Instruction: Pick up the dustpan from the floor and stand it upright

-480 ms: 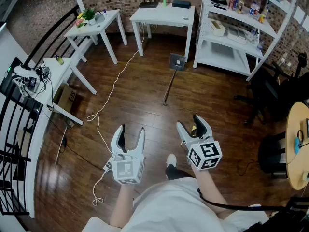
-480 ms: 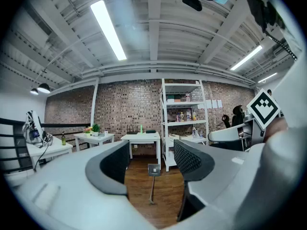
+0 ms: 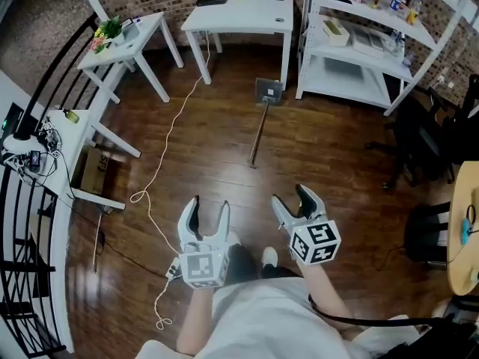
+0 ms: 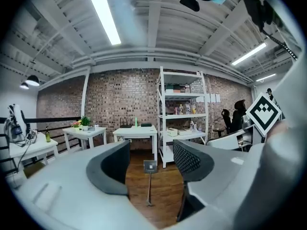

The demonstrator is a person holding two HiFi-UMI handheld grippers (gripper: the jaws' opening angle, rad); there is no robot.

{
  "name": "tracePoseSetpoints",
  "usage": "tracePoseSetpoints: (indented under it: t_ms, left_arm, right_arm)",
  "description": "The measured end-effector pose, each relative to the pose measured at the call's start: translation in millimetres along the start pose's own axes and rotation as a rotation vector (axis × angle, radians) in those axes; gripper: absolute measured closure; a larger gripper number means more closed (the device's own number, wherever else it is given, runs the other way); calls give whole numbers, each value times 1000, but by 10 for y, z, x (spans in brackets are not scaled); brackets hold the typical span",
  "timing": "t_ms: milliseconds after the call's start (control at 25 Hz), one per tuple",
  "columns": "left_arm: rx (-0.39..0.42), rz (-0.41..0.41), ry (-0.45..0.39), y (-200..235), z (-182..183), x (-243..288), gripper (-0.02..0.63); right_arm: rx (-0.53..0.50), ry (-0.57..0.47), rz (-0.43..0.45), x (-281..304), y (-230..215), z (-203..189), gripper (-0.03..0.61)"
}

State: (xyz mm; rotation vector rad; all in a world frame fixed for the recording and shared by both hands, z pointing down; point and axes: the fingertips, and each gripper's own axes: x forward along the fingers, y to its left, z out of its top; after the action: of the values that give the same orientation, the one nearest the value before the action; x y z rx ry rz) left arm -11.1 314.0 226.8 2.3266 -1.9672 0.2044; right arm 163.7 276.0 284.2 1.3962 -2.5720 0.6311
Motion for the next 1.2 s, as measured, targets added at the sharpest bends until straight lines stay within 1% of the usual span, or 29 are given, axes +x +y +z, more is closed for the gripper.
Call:
tracePoseSetpoints:
  t_ms: [80, 240, 280, 360, 400, 440, 480, 640, 720, 880, 960, 1080, 1160, 1200]
  left_arm:
    - [-8, -18, 14, 120, -92, 311, 325]
    - [-60, -60, 40, 422, -273, 1059, 325]
    - [-59, -73, 38, 506, -292, 1277, 325]
    - [-39, -96, 49, 680, -386, 1714, 325]
    - [-34, -110, 68, 778, -472, 1922, 325]
    - [-37, -126, 94, 886, -574, 2115, 325]
    - [-48, -147, 121, 996, -679, 2289, 325]
    - [-91, -230, 208, 1335, -1137, 2914, 325]
    - [-112, -239, 265, 1413, -1444, 3182, 314]
    - [-169, -239, 377, 1394, -2130, 3546, 315]
    - [-203, -264, 445, 1336, -2544, 3719, 357]
    - [-229, -286, 546, 1280, -3217, 3880, 345]
    - [-239, -282, 600, 1302, -3688, 3987, 342]
    - [-241, -279, 625, 1326, -3945, 4046, 340]
  right_arm:
    - [4, 26, -14, 278, -116, -23, 296]
    - [-9, 90, -54, 938, -295, -31, 296]
    - [-17, 100, -45, 1150, -291, -9, 296]
    - [-35, 83, 25, 1600, -227, 74, 296]
    - [-43, 71, 67, 1818, -203, 102, 296]
    - [-50, 76, 92, 2024, -210, 93, 296]
    - [-56, 100, 90, 2215, -253, 48, 296]
    - [-61, 212, 5, 2886, -525, -260, 296]
    - [-59, 284, -7, 3138, -606, -550, 297]
    - [-33, 442, 0, 3497, -847, -1329, 296]
    - [-4, 518, 18, 3701, -979, -1754, 296]
    - [4, 626, 50, 4026, -1188, -2422, 300]
    - [-2, 663, 65, 4321, -1371, -2848, 361]
    - [0, 675, 72, 4497, -1465, -3072, 365]
